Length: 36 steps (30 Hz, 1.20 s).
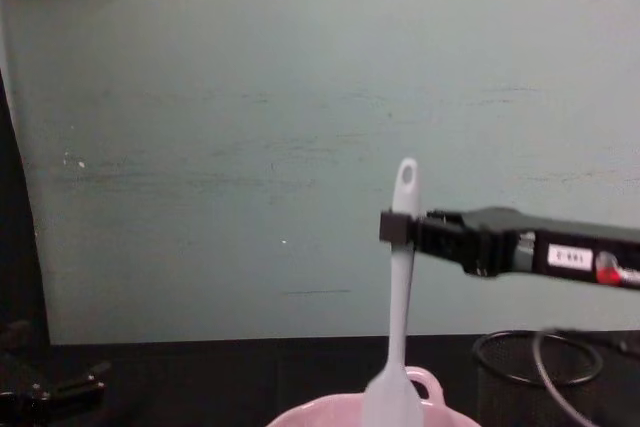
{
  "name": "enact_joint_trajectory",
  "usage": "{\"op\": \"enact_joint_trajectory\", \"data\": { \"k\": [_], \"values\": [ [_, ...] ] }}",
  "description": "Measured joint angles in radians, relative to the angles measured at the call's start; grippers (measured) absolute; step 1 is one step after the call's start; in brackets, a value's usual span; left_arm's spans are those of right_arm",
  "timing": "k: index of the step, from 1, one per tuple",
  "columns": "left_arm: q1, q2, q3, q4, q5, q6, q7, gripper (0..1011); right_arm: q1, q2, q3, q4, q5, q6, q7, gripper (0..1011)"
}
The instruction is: Use the one hand to pick up the spoon and stir the clear water in the bowl.
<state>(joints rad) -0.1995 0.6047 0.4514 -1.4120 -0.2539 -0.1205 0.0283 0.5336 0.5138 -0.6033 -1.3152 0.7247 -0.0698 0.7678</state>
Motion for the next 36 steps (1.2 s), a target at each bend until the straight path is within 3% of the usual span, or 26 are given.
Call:
{"op": "enact_joint_trajectory", "data": {
  "k": [12,17,21,25,29,30,36],
  "values": [
    [0.0,0.0,0.0,0.0,0.0,0.0,0.0,1011,-0.065,0.005,-0.013,-0.03,-0.01,-0.004,0.067,116],
    [0.0,0.0,0.0,0.0,0.0,0.0,0.0,1011,-0.067,-0.036,-0.018,-0.009,-0.011,-0.013,0.067,117],
    [0.0,0.0,0.0,0.0,0.0,0.0,0.0,1011,-0.061,-0.077,-0.018,0.028,-0.032,-0.059,0.056,117],
    [0.0,0.0,0.0,0.0,0.0,0.0,0.0,1011,-0.049,-0.135,-0.012,0.092,-0.086,-0.154,0.018,116],
    [0.0,0.0,0.0,0.0,0.0,0.0,0.0,1011,-0.037,-0.168,-0.005,0.137,-0.135,-0.221,-0.021,116],
    [0.0,0.0,0.0,0.0,0.0,0.0,0.0,1011,-0.033,-0.18,-0.001,0.156,-0.165,-0.256,-0.045,116],
    [0.0,0.0,0.0,0.0,0.0,0.0,0.0,1011,-0.025,-0.188,0.017,0.189,-0.252,-0.318,-0.12,116]
  ]
}}
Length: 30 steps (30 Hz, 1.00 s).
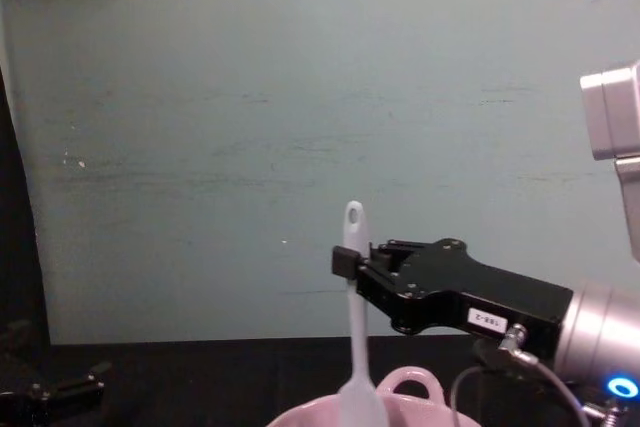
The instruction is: Use the one hand to pick up the spoon and stir the clear water in the bowl.
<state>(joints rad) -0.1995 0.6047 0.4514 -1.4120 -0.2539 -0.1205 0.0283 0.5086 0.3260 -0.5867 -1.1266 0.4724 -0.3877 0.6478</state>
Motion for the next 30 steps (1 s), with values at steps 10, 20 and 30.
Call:
{"op": "enact_joint_trajectory", "data": {
  "k": [10,20,30],
  "values": [
    [0.0,0.0,0.0,0.0,0.0,0.0,0.0,1011,-0.049,0.082,0.043,-0.1,-0.01,0.062,-0.001,116],
    [0.0,0.0,0.0,0.0,0.0,0.0,0.0,1011,-0.135,0.149,0.065,-0.24,0.1,0.217,0.102,116],
    [0.0,0.0,0.0,0.0,0.0,0.0,0.0,1011,-0.105,0.075,0.033,-0.184,0.163,0.272,0.125,116]
  ]
}}
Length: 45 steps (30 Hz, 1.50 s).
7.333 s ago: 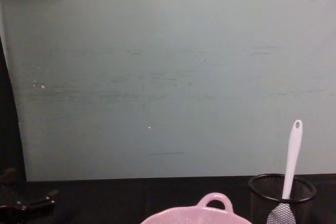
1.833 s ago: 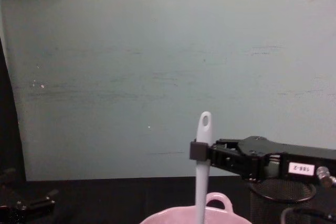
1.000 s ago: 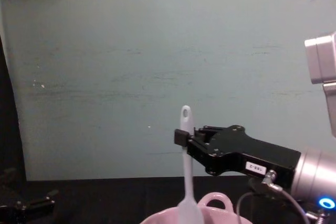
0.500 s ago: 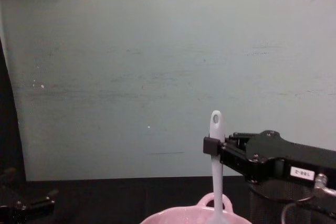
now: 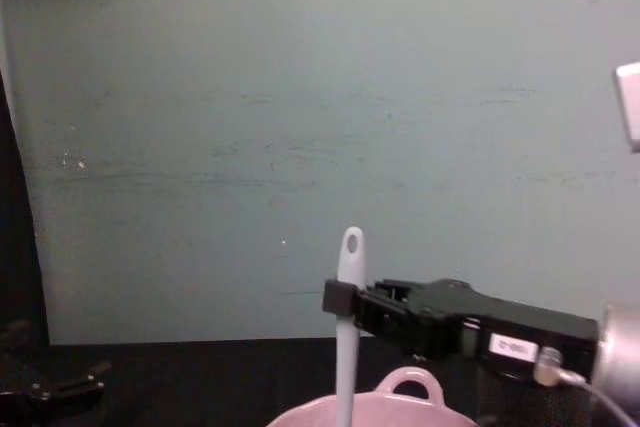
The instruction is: Use the one hand to pick up the spoon and stir the clear water in the bowl.
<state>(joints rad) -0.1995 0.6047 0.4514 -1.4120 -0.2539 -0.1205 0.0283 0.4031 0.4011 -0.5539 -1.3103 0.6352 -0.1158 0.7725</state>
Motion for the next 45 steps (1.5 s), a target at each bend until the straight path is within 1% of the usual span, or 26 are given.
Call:
{"op": "enact_joint_trajectory", "data": {
  "k": [1,4,5,7,8,11,12,14,17,18,20,23,24,26,27,30,31,33,36,37,38,39,40,44,45],
  "values": [
    [0.0,0.0,0.0,0.0,0.0,0.0,0.0,1011,0.011,-0.021,0.0,0.023,-0.002,-0.015,-0.014,116],
    [0.0,0.0,0.0,0.0,0.0,0.0,0.0,1011,0.025,-0.05,0.004,0.056,-0.014,-0.047,-0.038,116],
    [0.0,0.0,0.0,0.0,0.0,0.0,0.0,1011,0.035,-0.068,0.007,0.078,-0.024,-0.07,-0.053,116],
    [0.0,0.0,0.0,0.0,0.0,0.0,0.0,1011,0.046,-0.086,0.012,0.105,-0.04,-0.097,-0.073,116],
    [0.0,0.0,0.0,0.0,0.0,0.0,0.0,1011,0.057,-0.102,0.018,0.131,-0.062,-0.128,-0.092,116],
    [0.0,0.0,0.0,0.0,0.0,0.0,0.0,1011,0.069,-0.116,0.025,0.16,-0.092,-0.165,-0.117,116],
    [0.0,0.0,0.0,0.0,0.0,0.0,0.0,1011,0.075,-0.12,0.031,0.177,-0.114,-0.188,-0.134,116],
    [0.0,0.0,0.0,0.0,0.0,0.0,0.0,1011,0.08,-0.119,0.037,0.188,-0.142,-0.207,-0.154,116],
    [0.0,0.0,0.0,0.0,0.0,0.0,0.0,1011,0.081,-0.109,0.044,0.19,-0.168,-0.22,-0.169,116],
    [0.0,0.0,0.0,0.0,0.0,0.0,0.0,1011,0.081,-0.105,0.046,0.189,-0.173,-0.221,-0.171,116],
    [0.0,0.0,0.0,0.0,0.0,0.0,0.0,1011,0.07,-0.081,0.057,0.165,-0.186,-0.214,-0.174,116],
    [0.0,0.0,0.0,0.0,0.0,0.0,0.0,1011,0.051,-0.057,0.066,0.129,-0.185,-0.192,-0.17,116],
    [0.0,0.0,0.0,0.0,0.0,0.0,0.0,1011,0.034,-0.039,0.072,0.099,-0.181,-0.175,-0.159,116],
    [0.0,0.0,0.0,0.0,0.0,0.0,0.0,1011,0.015,-0.024,0.076,0.07,-0.177,-0.164,-0.15,116],
    [0.0,0.0,0.0,0.0,0.0,0.0,0.0,1011,-0.004,-0.009,0.08,0.042,-0.171,-0.151,-0.14,116],
    [0.0,0.0,0.0,0.0,0.0,0.0,0.0,1011,-0.033,0.01,0.085,-0.001,-0.157,-0.128,-0.119,116],
    [0.0,0.0,0.0,0.0,0.0,0.0,0.0,1011,-0.05,0.021,0.086,-0.028,-0.142,-0.11,-0.104,116],
    [0.0,0.0,0.0,0.0,0.0,0.0,0.0,1011,-0.072,0.032,0.083,-0.06,-0.122,-0.085,-0.084,116],
    [0.0,0.0,0.0,0.0,0.0,0.0,0.0,1011,-0.088,0.037,0.072,-0.085,-0.103,-0.065,-0.063,116],
    [0.0,0.0,0.0,0.0,0.0,0.0,0.0,1011,-0.094,0.035,0.062,-0.092,-0.093,-0.058,-0.053,116],
    [0.0,0.0,0.0,0.0,0.0,0.0,0.0,1011,-0.094,0.035,0.062,-0.092,-0.093,-0.058,-0.053,116],
    [0.0,0.0,0.0,0.0,0.0,0.0,0.0,1011,-0.094,0.025,0.045,-0.094,-0.089,-0.055,-0.047,116],
    [0.0,0.0,0.0,0.0,0.0,0.0,0.0,1011,-0.092,0.018,0.038,-0.091,-0.089,-0.054,-0.047,116],
    [0.0,0.0,0.0,0.0,0.0,0.0,0.0,1011,-0.077,-0.012,0.019,-0.067,-0.094,-0.056,-0.053,116],
    [0.0,0.0,0.0,0.0,0.0,0.0,0.0,1011,-0.066,-0.029,0.014,-0.049,-0.099,-0.063,-0.06,116]
  ]
}}
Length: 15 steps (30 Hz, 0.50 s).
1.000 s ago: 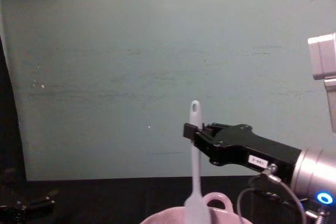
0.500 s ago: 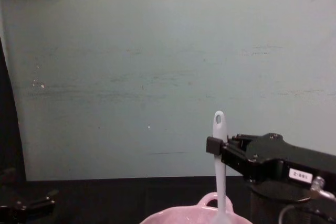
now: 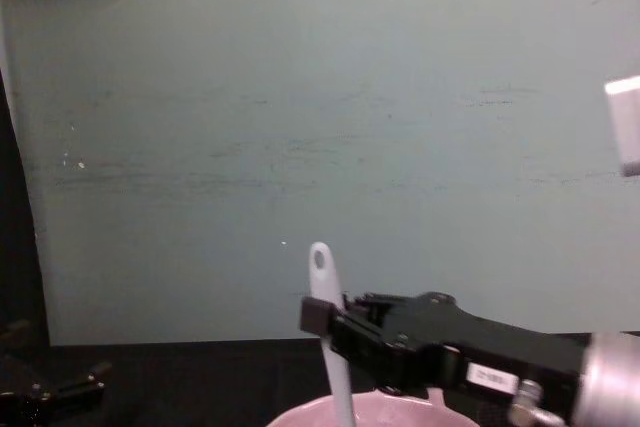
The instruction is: Use the one hand to pick up the spoon and stir the clear water in the bowl.
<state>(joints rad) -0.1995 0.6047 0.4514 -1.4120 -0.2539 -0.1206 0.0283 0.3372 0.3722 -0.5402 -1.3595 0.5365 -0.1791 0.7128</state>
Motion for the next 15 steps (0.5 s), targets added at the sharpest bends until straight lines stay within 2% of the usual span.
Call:
{"op": "enact_joint_trajectory", "data": {
  "k": [4,8,12,15],
  "values": [
    [0.0,0.0,0.0,0.0,0.0,0.0,0.0,1011,0.04,-0.059,-0.002,0.079,-0.023,-0.06,-0.03,116],
    [0.0,0.0,0.0,0.0,0.0,0.0,0.0,1011,0.078,-0.103,0.017,0.159,-0.049,-0.116,-0.062,116],
    [0.0,0.0,0.0,0.0,0.0,0.0,0.0,1011,0.106,-0.126,0.041,0.219,-0.077,-0.166,-0.094,116],
    [0.0,0.0,0.0,0.0,0.0,0.0,0.0,1011,0.117,-0.128,0.063,0.243,-0.092,-0.193,-0.114,116]
  ]
}}
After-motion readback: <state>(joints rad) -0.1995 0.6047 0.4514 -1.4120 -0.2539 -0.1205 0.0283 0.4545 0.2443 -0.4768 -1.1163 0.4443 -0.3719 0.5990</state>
